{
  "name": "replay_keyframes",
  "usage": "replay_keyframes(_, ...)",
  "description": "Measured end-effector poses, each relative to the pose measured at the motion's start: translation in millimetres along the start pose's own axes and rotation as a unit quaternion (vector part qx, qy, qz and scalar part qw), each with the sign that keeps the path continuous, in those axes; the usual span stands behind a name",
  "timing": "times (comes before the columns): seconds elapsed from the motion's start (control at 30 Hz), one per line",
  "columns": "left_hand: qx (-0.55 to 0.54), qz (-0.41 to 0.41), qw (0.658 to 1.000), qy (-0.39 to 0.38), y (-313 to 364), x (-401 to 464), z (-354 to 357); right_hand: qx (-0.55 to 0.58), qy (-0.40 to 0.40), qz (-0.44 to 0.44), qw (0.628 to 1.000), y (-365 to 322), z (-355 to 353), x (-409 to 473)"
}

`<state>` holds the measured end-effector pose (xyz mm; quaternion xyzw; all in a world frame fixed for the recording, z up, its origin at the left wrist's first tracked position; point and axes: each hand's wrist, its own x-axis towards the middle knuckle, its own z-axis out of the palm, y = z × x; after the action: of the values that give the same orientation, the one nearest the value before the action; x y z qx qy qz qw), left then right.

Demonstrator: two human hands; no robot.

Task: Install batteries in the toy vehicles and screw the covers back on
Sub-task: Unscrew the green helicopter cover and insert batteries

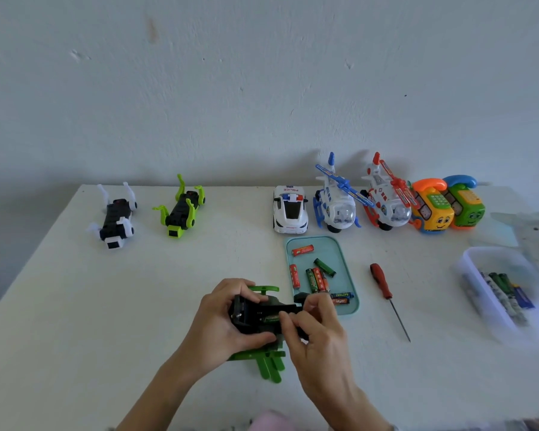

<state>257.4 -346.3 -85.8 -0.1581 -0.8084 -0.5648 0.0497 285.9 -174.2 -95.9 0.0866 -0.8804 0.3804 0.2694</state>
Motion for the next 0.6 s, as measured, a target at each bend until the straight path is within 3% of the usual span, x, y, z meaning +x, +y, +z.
replay_keyframes(0.13,-0.007,0.001,1.000,0.002,-0.5,-1.2,0.6,-0.049,-0.017,-0.057,0.997,2.6,1.0,-1.9)
replay_keyframes(0.47,-0.015,-0.009,1.000,0.006,1.1,0.9,1.6,-0.106,-0.090,-0.050,0.989,-1.5,0.0,9.1)
replay_keyframes(0.53,-0.015,-0.027,1.000,0.005,-0.8,1.8,0.4,-0.012,-0.117,0.009,0.993,-3.7,-8.1,15.4)
replay_keyframes(0.6,-0.016,-0.037,0.999,0.007,-2.0,2.8,0.4,0.151,-0.083,0.095,0.980,1.1,-19.6,26.8)
